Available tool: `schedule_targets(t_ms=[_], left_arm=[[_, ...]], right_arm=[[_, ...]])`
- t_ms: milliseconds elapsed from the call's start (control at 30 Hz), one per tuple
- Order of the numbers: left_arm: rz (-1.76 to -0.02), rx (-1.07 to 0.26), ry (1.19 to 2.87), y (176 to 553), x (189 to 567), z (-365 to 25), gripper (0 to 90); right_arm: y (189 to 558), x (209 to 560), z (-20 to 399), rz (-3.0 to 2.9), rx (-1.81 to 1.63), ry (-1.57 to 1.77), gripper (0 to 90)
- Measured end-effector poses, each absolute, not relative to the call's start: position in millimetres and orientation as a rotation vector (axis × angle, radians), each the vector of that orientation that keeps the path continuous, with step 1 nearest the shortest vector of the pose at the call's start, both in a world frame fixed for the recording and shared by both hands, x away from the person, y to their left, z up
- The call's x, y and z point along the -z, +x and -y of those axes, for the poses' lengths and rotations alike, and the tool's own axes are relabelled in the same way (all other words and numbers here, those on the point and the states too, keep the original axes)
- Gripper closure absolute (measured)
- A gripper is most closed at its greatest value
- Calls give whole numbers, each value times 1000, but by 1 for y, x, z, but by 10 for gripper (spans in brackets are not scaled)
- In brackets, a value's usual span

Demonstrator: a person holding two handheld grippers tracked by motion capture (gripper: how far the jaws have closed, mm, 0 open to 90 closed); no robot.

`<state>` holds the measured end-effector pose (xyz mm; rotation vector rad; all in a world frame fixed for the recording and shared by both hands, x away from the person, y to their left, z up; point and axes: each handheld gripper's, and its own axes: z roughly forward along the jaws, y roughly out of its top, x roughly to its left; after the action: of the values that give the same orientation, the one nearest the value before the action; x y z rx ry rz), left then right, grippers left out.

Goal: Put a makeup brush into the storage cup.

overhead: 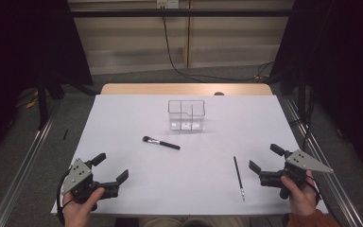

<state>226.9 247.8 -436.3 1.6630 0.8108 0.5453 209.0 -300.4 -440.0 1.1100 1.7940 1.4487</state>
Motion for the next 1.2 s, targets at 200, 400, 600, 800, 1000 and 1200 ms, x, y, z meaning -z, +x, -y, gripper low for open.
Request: schedule_targets(t_ms=[200, 400, 600, 800, 1000, 1200], left_arm=[[-800, -519, 1663, 228, 437, -246, 16], [-807, -513, 1671, 228, 437, -247, 16], [-788, -519, 1663, 226, 436, -246, 16], [-784, -517, 1665, 226, 435, -245, 16], [-776, -509, 1690, 229, 432, -237, 16], [-705, -478, 1739, 238, 429, -222, 18]], right_arm=[[210, 442, 302, -1801, -1449, 1112, 0], [211, 442, 302, -1805, -1455, 1104, 0], [210, 441, 300, -1804, -1474, 1093, 0], [210, 440, 294, -1811, -1488, 1089, 0], [209, 440, 291, -1803, -1521, 1076, 0], [210, 441, 292, -1814, -1516, 1078, 0]])
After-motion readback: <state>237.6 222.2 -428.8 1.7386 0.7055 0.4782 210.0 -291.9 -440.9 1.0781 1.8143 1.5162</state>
